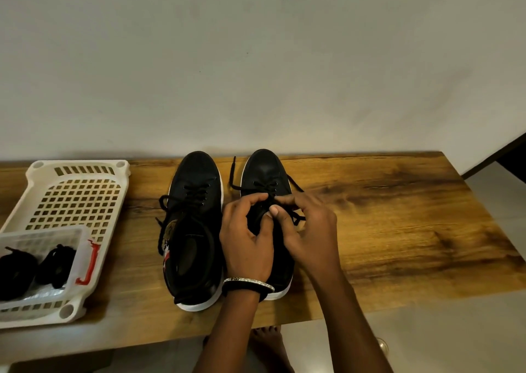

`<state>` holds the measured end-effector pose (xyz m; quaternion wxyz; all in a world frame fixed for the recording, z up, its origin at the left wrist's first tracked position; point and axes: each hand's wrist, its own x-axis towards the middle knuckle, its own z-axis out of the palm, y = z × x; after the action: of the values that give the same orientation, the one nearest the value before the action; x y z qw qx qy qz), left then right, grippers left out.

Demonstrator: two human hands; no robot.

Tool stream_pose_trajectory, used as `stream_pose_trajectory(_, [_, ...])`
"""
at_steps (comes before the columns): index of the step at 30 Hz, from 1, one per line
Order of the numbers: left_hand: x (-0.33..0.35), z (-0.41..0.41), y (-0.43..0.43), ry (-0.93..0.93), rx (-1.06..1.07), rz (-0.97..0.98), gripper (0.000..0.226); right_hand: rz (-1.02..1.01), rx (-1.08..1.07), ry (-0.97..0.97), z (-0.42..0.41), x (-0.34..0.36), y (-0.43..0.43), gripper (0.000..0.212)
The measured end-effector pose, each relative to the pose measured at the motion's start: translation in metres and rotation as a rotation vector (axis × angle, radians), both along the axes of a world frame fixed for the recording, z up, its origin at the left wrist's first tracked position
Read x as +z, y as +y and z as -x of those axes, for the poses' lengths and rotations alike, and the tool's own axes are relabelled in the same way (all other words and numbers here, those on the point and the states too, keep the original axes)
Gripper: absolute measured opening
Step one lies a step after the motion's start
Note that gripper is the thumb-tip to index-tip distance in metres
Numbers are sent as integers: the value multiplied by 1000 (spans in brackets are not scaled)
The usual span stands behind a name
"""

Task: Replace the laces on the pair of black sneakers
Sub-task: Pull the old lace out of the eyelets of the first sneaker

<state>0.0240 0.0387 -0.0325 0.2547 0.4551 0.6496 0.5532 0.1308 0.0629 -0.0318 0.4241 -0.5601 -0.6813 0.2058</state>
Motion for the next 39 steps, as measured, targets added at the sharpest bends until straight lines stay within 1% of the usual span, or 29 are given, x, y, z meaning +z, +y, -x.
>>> stream_pose_trajectory(3, [0,0,0,-7,0,-3,25,54,30,92,-8,4,1,12])
stream_pose_trajectory(6, [-1,1,1,-11,3,-4,28,127,120,155,-21,5,3,5])
stream_pose_trajectory(9, [-2,2,3,7,3,-5,31,109,125,89,-24,3,4,10])
stream_pose_trajectory(13, [-2,1,3,15,3,-4,31,-9,8,-41,-14,-4,2,4])
stream_pose_trajectory(15, [-3,1,3,12,3,-2,31,-47,-38,-88,-11,-6,1,4])
stream_pose_trajectory(21, [-3,1,3,11,8,-3,30,-121,-134,-154,-3,-5,-2,12])
stream_pose_trajectory(25, [-4,2,2,29,-7,-5,29,-133,-148,-115,-4,-4,-2,17])
stream_pose_trajectory(28, [-4,3,1,43,-17,-5,28,-116,-146,-25,-7,-1,-3,25])
stream_pose_trajectory(30, [-5,2,-1,63,-19,-5,28,-126,-150,-6,-9,-1,-3,29])
stream_pose_trajectory(32, [-6,1,-2,89,-24,-3,27,-133,-177,-36,-11,-3,-2,36])
stream_pose_trajectory(35, [-6,1,-5,110,-26,8,26,-173,-262,-147,-13,-4,-2,44])
stream_pose_trajectory(36, [-6,1,-6,122,-27,8,26,-191,-282,-157,-13,-2,-3,47])
stream_pose_trajectory(37, [-6,1,-7,136,-31,7,26,-200,-291,-130,-13,1,-5,48])
stream_pose_trajectory(39, [-7,1,-9,158,-39,1,26,-145,-249,42,-12,7,-7,43])
